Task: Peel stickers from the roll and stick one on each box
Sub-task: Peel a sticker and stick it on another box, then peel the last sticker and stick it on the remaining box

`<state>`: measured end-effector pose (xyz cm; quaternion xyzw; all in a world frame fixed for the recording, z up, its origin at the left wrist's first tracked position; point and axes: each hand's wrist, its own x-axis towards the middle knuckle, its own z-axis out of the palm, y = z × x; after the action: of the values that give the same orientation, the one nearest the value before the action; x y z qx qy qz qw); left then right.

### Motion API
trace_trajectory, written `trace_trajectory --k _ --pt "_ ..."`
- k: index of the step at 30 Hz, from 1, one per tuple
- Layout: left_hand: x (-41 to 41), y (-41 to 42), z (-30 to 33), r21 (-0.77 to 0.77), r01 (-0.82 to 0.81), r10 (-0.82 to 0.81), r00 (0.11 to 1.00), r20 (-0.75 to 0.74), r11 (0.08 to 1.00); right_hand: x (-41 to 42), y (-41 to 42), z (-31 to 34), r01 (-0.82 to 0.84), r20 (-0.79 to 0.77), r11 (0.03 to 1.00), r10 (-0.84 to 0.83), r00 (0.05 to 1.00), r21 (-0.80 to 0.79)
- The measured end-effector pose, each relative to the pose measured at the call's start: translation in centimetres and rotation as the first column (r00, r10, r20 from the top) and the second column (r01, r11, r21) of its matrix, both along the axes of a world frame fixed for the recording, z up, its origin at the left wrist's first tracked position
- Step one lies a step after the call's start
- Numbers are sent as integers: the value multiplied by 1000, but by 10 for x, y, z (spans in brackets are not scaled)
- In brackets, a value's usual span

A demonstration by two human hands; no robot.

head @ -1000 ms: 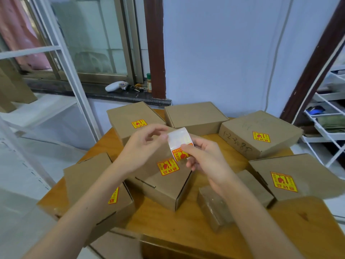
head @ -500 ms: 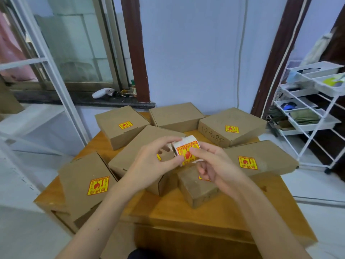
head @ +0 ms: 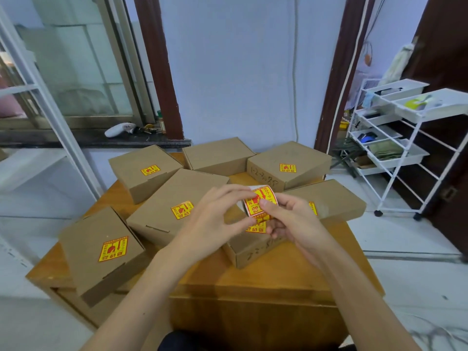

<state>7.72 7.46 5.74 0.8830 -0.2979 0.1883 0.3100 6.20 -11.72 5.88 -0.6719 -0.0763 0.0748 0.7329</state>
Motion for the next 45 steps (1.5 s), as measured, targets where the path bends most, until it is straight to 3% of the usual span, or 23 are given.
trace_trajectory --k 8,25,36,45 --pt "-1 -9 -7 -5 -51 51 999 3 999 -6 -19 -2 -39 68 994 46 997 -99" --pt "0 -9 -13 14 -53 53 998 29 998 -5 -12 -10 67 99 986 -52 994 -155" --pt "-1 -8 -16 102 -62 46 987 152 993 -5 -8 -14 98 64 982 -89 994 -163" --pt "-4 -14 -16 126 -23 4 989 145 992 -8 -10 -9 98 52 989 -93 994 -110"
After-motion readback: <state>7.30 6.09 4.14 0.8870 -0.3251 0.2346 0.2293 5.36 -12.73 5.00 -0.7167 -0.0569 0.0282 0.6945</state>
